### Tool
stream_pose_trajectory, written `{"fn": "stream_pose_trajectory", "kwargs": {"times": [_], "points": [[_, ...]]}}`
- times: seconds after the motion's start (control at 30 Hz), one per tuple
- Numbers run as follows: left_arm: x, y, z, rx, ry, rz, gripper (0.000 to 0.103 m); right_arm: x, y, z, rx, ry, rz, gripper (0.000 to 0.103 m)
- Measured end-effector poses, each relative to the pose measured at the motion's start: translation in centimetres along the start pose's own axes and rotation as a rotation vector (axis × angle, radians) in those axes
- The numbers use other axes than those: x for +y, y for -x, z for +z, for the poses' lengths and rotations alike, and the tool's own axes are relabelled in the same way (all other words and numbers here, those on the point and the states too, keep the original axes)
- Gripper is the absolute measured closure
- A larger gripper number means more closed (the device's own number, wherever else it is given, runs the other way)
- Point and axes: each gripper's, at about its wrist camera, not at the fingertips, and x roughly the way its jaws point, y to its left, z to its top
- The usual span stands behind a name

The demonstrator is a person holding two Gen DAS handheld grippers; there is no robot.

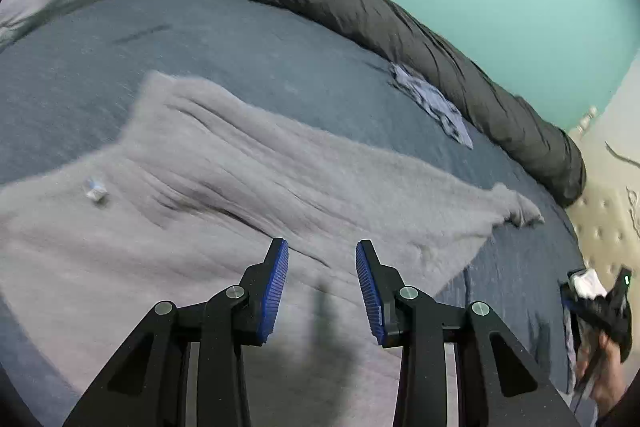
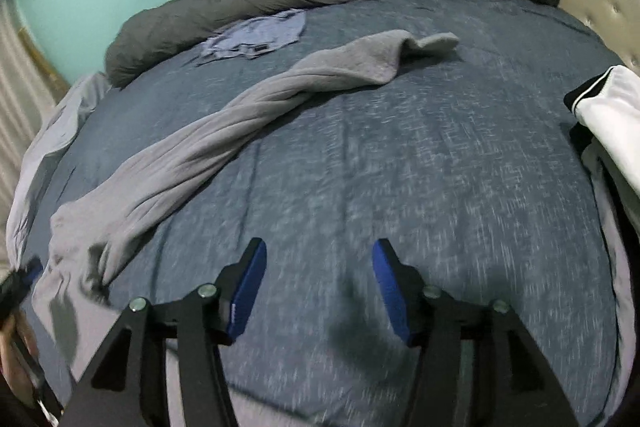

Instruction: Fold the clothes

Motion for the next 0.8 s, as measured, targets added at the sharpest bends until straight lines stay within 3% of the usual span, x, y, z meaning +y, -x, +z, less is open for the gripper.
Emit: {"fn": "stream_pose_trajectory", "kwargs": {"times": [0.23,0.33,0.8], "points": [[-1.5,-3.6,-1.7,0.056,-0.058,-0.003,0.064,-2.4,-4.9,4.1,0.011,-0.071,-0.049,0.046],[-1.7,-4.1,-1.8,0.065,-0.079,-0.001,0.058,-3.1,-6.7,5.5,0.008,-0.101,-0.055,0.045],[-1.6,-5.8,-1.3,0.073,-0.100,0.001,0.052,-1.1,-15.2,12.3,-0.013,-0.222,0.029,0.040]]}}
